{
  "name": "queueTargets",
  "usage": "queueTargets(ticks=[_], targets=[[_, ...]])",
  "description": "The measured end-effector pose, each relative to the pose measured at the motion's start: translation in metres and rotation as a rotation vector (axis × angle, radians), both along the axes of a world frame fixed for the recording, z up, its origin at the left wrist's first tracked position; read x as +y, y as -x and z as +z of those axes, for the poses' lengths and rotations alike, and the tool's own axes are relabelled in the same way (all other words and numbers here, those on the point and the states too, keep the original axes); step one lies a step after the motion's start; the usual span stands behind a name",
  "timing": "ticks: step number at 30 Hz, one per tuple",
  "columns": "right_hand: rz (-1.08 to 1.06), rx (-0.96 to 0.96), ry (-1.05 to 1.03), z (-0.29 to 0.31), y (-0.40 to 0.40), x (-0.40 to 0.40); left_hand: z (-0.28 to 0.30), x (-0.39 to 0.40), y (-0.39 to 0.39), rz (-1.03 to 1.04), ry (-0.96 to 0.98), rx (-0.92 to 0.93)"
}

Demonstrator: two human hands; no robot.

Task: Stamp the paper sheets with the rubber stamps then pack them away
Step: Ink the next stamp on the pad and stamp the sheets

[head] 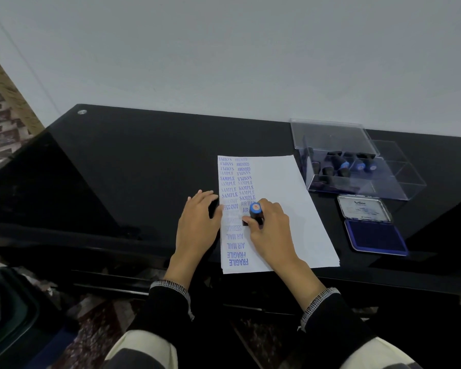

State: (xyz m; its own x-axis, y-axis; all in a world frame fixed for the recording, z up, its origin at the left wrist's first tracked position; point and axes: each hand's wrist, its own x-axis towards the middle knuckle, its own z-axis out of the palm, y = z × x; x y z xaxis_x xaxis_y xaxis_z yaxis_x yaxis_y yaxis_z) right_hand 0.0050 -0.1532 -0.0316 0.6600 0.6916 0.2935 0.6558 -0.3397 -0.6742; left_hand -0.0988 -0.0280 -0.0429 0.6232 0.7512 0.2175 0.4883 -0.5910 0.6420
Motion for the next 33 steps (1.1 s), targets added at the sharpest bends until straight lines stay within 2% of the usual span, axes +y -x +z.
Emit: queueTargets(ticks=[23, 33], targets=[[-0.001, -0.064, 0.010, -0.0002, 0.0034, 0.0005, -0.0019, 0.0009, -0.0004, -0.003, -0.011, -0.007], [0.021, -0.009, 0.047, 0.0053, -0.0044, 0.0038, -0.0022, 0.0012, -0.0007, -0.002, -0.013, 0.005]])
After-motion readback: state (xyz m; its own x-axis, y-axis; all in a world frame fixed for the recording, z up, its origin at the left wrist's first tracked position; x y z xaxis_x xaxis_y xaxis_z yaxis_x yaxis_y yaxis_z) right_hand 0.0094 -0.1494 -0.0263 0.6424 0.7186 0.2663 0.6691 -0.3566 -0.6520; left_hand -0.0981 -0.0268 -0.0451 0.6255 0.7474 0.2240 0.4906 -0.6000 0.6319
